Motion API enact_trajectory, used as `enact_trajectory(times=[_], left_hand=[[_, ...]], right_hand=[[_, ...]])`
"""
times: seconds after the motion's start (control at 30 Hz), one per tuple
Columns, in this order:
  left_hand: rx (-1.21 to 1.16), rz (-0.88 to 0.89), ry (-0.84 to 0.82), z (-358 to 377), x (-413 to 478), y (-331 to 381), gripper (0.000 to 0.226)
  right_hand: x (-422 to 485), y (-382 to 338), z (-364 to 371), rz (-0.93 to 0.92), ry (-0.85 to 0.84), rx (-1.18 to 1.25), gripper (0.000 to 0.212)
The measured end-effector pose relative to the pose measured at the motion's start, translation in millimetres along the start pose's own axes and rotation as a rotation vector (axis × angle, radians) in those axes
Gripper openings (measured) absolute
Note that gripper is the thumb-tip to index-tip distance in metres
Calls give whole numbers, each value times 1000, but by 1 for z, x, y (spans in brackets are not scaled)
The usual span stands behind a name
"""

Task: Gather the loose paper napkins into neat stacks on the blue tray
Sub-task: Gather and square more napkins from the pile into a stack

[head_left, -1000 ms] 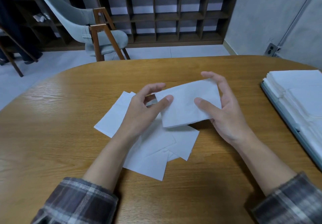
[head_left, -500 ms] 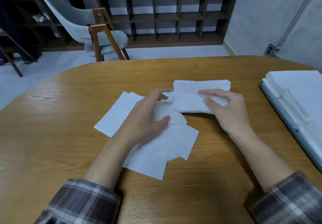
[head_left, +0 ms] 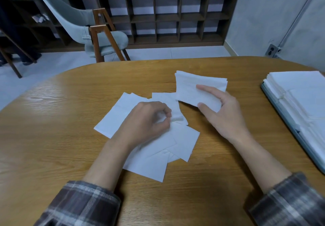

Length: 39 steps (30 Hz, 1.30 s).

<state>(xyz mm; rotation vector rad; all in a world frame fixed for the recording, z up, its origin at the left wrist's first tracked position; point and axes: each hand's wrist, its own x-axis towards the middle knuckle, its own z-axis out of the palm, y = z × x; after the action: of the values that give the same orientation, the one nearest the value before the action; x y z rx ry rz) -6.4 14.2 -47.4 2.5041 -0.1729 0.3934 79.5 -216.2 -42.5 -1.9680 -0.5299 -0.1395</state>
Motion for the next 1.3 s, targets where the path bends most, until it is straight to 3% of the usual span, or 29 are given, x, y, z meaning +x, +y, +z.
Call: enact_trajectory(times=[0.17, 0.33, 0.4, 0.47, 0.57, 0.7, 0.83, 1.0, 1.13, 1.3], left_hand=[[-128, 57, 149, 3, -1, 15, 5], [-173, 125, 226, 13, 0, 25, 3], [-199, 107, 229, 10, -1, 27, 14], [-213, 49, 229, 6, 0, 24, 29], [-327, -96, 276, -4, 3, 17, 28], [-674, -223, 351, -16, 4, 21, 35], [-654, -248, 370, -13, 4, 24, 40], [-763, -289, 266, -14, 3, 31, 42], [-768, -297, 251, -19, 1, 31, 35], [-592, -260, 268, -11, 1, 23, 38]], right_hand=[[-9, -5, 7, -119, -193, -108, 48], [-8, -1, 13, -188, -36, -104, 12], [-7, -2, 12, -172, 3, -60, 9], [-5, -4, 8, -101, 1, 59, 13], [3, -2, -1, 74, 23, 376, 10], [7, 2, -7, 234, -8, 664, 6], [6, -4, -8, 295, -160, 783, 38], [4, -6, -4, 249, -259, 749, 47], [3, -1, -2, 258, -226, 663, 44], [3, 3, 1, 215, -161, 497, 42]])
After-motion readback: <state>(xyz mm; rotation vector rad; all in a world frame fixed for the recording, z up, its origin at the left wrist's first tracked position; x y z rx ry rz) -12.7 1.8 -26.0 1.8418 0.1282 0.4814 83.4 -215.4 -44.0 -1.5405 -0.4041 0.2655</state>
